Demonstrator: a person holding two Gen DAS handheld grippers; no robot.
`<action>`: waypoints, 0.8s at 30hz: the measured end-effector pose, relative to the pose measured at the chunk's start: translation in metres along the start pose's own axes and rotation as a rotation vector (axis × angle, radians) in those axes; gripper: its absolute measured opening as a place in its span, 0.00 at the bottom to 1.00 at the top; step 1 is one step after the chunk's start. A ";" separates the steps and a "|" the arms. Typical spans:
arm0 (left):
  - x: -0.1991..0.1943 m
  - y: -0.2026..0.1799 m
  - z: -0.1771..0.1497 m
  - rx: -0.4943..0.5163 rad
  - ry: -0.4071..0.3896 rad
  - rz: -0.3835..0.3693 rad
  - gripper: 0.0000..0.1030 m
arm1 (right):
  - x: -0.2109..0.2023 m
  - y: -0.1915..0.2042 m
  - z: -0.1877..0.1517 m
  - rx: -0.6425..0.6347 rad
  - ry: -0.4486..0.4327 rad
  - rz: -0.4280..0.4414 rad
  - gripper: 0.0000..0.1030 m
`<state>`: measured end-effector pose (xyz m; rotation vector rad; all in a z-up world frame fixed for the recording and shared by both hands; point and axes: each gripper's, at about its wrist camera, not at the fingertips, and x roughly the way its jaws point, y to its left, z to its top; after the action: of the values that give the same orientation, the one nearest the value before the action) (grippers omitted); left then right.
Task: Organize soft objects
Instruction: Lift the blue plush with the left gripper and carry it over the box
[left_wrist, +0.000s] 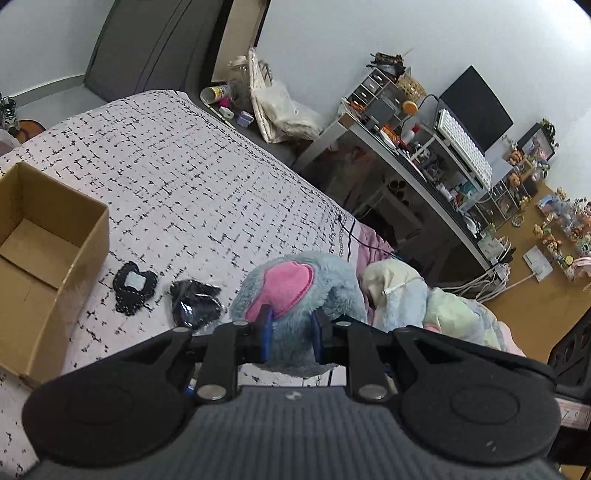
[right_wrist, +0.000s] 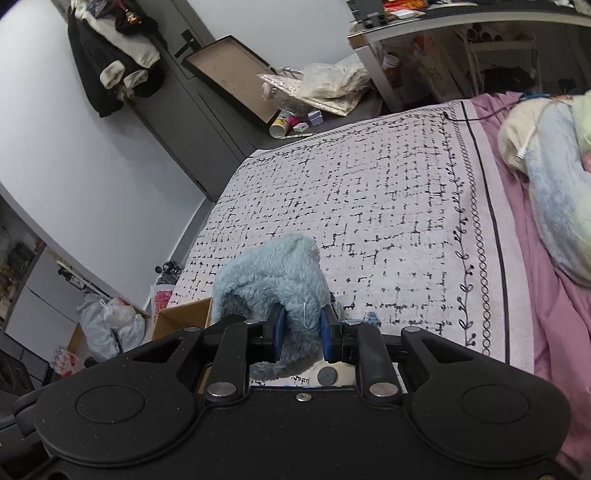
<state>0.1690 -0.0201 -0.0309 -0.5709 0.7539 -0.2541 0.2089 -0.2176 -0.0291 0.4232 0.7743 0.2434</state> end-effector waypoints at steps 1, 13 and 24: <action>0.000 0.004 0.002 -0.005 -0.003 -0.002 0.20 | 0.003 0.002 0.000 -0.004 0.000 -0.001 0.19; -0.007 0.063 0.030 -0.102 -0.061 -0.011 0.20 | 0.041 0.049 0.001 -0.074 0.010 0.037 0.19; -0.010 0.121 0.053 -0.197 -0.167 0.050 0.20 | 0.096 0.105 0.003 -0.194 0.068 0.084 0.19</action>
<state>0.2017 0.1045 -0.0630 -0.7486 0.6341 -0.0846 0.2717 -0.0901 -0.0395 0.2655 0.7921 0.4092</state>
